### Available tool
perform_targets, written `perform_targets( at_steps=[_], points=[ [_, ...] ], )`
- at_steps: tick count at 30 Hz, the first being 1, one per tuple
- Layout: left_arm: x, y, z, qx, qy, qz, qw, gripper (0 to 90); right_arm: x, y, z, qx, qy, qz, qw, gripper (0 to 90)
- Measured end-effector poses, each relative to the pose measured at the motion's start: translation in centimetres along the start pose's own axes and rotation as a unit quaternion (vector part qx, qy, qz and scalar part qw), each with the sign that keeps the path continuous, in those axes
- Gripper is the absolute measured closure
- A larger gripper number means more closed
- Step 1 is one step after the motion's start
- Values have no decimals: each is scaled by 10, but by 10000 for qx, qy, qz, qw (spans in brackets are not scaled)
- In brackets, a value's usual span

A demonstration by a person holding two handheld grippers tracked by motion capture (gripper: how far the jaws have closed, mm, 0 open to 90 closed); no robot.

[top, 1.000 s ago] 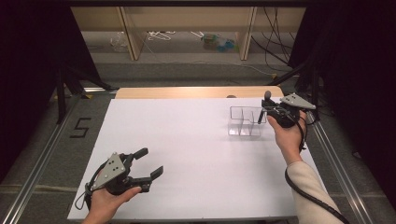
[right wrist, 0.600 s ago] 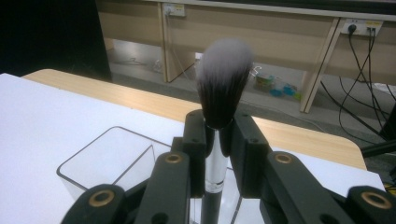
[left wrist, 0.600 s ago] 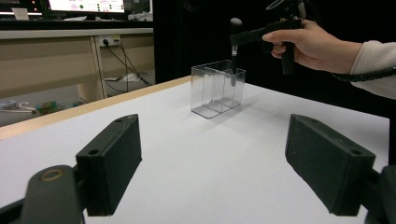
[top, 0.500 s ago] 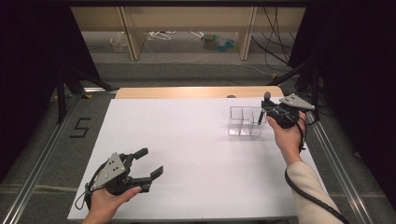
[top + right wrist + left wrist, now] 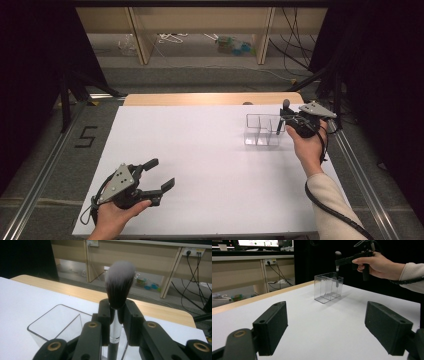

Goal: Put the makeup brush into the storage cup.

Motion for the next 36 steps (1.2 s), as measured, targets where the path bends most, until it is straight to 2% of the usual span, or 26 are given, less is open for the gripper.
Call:
perform_targets(
  at_steps=[2, 4, 6, 8, 13, 19, 20, 27, 30, 31, 32, 33, 35, 36],
  points=[
    [0, 0, 0, -2, 1, 1, 10000, 183, 0, 0, 0, 0, 19, 3, 10000, 776],
    [0, 0, 0, -3, 0, 15, 10000, 183, 0, -1, 1, -132, -28, -42, 9999, 775],
    [1, 0, 0, -10, 19, 103, 9999, 183, 1, -1, 0, -80, -35, -4, 10000, 776],
    [0, 0, 0, -3, -2, 23, 10000, 182, 1, -2, 0, -90, 2, -33, 10000, 775],
    [1, 0, 0, -7, 19, 104, 9999, 183, 2, -2, -1, -109, -36, -1, 9999, 775],
    [0, 0, 0, -5, 9, 52, 10000, 182, 2, -4, -3, -65, 16, -5, 10000, 775],
    [0, 0, 0, -4, 2, 24, 10000, 183, 2, -4, -1, -150, -37, -1, 9999, 775],
    [0, 0, 0, -6, 5, 36, 10000, 183, 2, -4, -1, -202, -46, -70, 9998, 775],
    [-1, -1, 0, -13, 2, 8, 10000, 182, 2, -5, -1, -177, -27, -84, 9998, 772],
    [-1, -1, -1, 27, -13, 8, 10000, 182, 3, -5, -2, -81, -23, -42, 10000, 764],
    [-1, -1, 0, -26, 5, -6, 10000, 182, 3, -5, -2, -115, -12, -83, 9999, 727],
    [-2, -1, -1, 35, -14, -2, 10000, 182, 3, -5, -1, -144, -106, -20, 9998, 654],
    [-2, -1, 0, 23, -8, -4, 10000, 181, 4, -4, 0, -81, -185, -144, 9997, 458],
    [-2, -1, 1, -31, 11, -7, 10000, 180, 4, -3, 0, -38, -139, -202, 9997, 375]
  ],
)
Point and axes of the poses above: each handheld gripper's, and its own axes: z roughly backward along the jaws, y roughly out of its top, x roughly to its right, the point moved 1 cm from there along -z, roughly forward along the jaws, and after that the axes turned 12 degrees about -z, right-handed, at the moved point
